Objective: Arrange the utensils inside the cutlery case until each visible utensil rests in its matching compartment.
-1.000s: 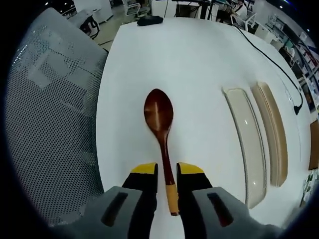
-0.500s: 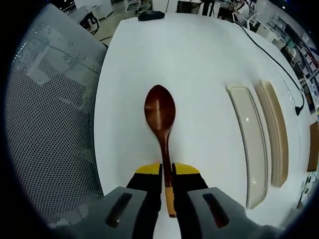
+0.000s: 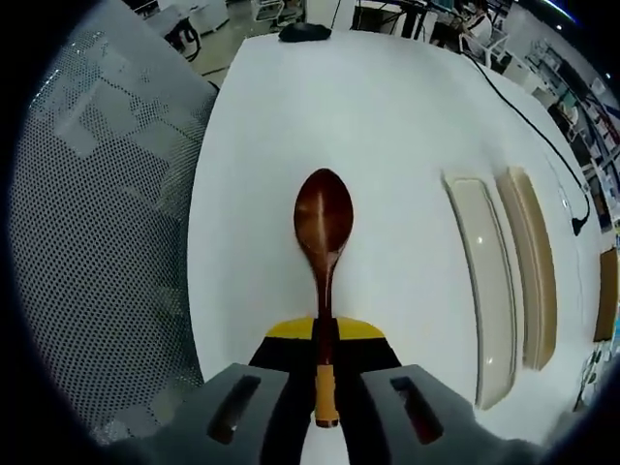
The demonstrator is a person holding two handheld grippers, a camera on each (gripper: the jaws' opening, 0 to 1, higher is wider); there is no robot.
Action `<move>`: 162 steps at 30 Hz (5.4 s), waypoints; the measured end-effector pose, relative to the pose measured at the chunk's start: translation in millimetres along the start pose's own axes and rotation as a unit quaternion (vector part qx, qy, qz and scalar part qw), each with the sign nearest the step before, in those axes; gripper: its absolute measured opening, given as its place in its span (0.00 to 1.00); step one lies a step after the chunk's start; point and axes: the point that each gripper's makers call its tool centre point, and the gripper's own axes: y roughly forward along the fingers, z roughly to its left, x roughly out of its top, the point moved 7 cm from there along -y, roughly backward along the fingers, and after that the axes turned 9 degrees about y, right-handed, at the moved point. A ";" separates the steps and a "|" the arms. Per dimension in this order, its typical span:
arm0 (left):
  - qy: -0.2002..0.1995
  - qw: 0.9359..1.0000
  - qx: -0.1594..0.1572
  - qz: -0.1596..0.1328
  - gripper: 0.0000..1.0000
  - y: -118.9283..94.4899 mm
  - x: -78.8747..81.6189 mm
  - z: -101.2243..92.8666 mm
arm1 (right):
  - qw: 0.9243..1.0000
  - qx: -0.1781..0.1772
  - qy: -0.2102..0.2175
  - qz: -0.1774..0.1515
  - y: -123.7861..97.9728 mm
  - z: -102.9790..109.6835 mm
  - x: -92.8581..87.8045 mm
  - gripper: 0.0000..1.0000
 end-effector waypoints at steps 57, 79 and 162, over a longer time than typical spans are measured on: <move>0.030 0.999 -0.027 0.003 0.85 12.8 12.6 -8.3 | 0.997 -0.029 0.054 -0.042 -53.8 -56.1 3.5 0.01; 0.025 0.999 -0.026 0.008 0.85 17.1 9.8 -4.9 | 0.998 -0.037 0.037 -0.041 -74.4 -84.6 9.7 0.01; 0.003 0.999 -0.013 0.040 0.84 36.6 1.5 -1.7 | 0.999 -0.036 -0.021 -0.018 -107.8 -203.0 54.6 0.01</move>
